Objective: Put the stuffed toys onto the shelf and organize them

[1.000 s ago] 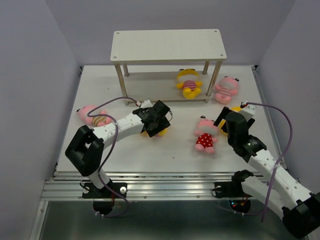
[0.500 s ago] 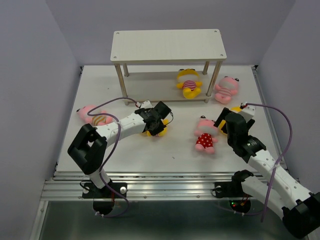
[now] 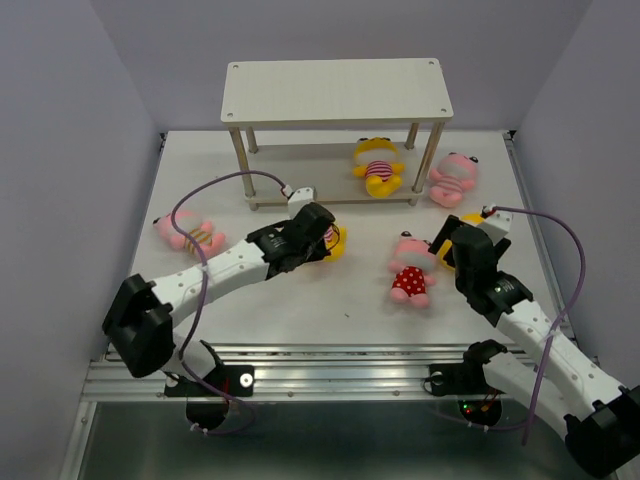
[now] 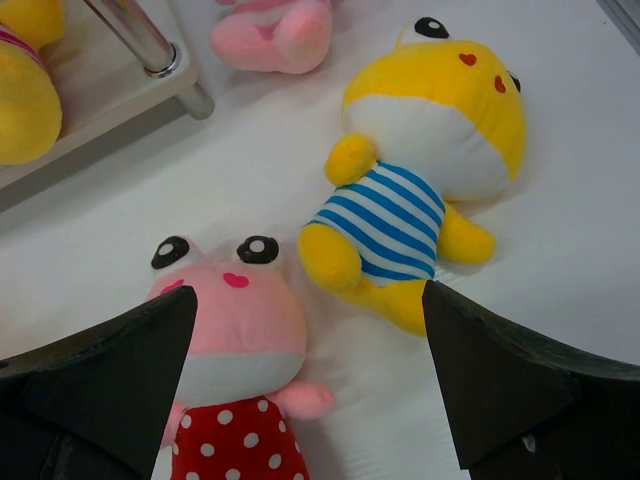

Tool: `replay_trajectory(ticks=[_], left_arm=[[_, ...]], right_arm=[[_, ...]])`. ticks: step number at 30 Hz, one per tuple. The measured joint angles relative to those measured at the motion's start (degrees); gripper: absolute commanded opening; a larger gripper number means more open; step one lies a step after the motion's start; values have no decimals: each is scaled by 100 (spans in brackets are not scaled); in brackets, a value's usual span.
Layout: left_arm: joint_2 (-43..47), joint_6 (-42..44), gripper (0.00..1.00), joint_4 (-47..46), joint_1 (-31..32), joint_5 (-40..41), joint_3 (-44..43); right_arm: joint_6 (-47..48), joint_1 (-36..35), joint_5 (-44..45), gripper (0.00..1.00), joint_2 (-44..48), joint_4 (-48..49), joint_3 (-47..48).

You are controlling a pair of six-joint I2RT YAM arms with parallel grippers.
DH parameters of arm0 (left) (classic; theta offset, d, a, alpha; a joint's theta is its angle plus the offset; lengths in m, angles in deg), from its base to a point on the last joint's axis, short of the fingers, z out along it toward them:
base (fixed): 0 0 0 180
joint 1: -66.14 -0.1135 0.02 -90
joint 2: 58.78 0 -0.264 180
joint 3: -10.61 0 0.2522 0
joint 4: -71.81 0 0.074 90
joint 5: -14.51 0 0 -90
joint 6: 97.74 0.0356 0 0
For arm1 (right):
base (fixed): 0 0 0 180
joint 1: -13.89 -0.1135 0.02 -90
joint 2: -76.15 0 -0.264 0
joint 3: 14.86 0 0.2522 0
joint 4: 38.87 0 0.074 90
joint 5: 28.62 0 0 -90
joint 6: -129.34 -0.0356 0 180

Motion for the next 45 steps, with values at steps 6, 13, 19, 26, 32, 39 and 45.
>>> replay_trajectory(ticks=[6, 13, 19, 26, 32, 39, 45], left_arm=[[1440, 1576, 0, -1167, 2, -240, 638], [1360, 3001, 0, -2050, 11, -249, 695], [1338, 4343, 0, -2966, -31, -474, 1233], [1261, 5313, 0, -3738, -450, -1102, 1386], [946, 5639, 0, -4127, -662, -1410, 1386], [553, 5829, 0, -4439, -737, -1429, 1401], [317, 5925, 0, -4789, -844, -1429, 1421]], right_arm=[[15, 0, 11, 100, 4, 0, 0], [92, 0, 13, 100, 4, 11, 0], [153, 0, 11, 100, 4, 15, 0], [173, 0, 11, 100, 7, 17, 0], [175, 0, 11, 100, 48, 17, 0], [184, 0, 11, 100, 48, 28, -9], [195, 0, 15, 100, 48, 48, -11]])
